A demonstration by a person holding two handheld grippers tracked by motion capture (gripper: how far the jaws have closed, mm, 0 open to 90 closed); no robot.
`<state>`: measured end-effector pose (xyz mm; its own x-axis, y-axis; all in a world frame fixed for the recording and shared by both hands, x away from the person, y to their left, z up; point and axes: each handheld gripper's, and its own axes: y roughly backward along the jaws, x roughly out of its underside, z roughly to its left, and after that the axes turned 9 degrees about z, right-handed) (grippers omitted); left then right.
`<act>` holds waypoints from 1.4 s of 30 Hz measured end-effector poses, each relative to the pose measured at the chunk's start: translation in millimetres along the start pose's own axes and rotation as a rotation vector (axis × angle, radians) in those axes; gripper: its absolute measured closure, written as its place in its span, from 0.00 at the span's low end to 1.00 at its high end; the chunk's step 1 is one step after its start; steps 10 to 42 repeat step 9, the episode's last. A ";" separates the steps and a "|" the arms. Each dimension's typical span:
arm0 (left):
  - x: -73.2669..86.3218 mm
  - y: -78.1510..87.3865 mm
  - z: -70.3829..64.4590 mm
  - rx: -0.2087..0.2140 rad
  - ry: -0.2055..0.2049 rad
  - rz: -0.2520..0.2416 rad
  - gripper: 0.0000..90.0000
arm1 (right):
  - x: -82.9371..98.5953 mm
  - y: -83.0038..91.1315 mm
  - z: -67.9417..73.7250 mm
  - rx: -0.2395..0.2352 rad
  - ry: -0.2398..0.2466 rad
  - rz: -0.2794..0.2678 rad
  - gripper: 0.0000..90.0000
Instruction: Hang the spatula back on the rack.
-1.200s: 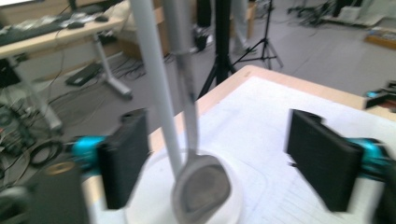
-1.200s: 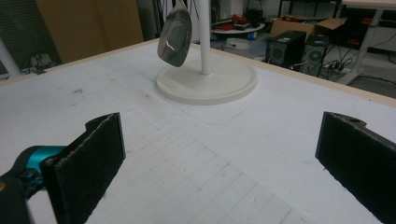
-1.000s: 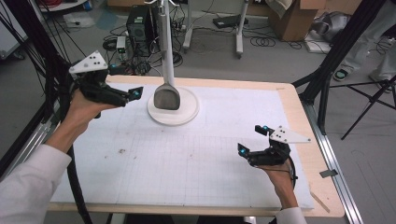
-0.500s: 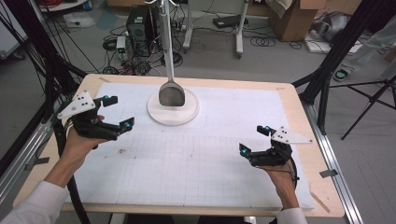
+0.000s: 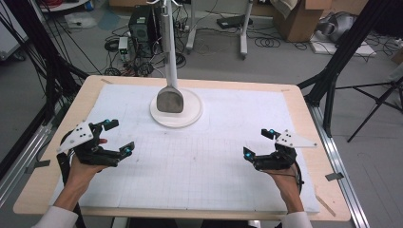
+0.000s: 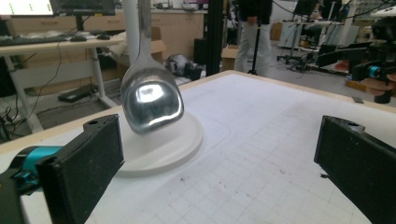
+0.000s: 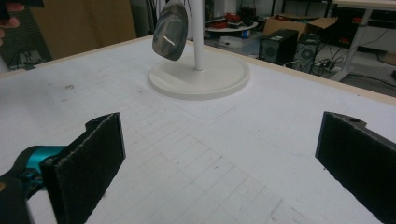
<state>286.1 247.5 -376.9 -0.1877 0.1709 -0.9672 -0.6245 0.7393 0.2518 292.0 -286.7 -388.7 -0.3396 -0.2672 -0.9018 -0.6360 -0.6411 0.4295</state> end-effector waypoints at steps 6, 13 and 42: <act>5.2 -3.3 2.8 0.008 0.014 0.017 0.02 | 0.0 -0.4 -0.2 -0.002 0.009 -0.002 0.00; 7.2 -3.2 4.7 0.003 0.024 0.022 0.02 | 0.1 0.6 -0.2 0.002 0.008 -0.006 0.00; 7.2 -3.2 4.7 0.003 0.024 0.022 0.02 | 0.1 0.6 -0.2 0.002 0.008 -0.006 0.00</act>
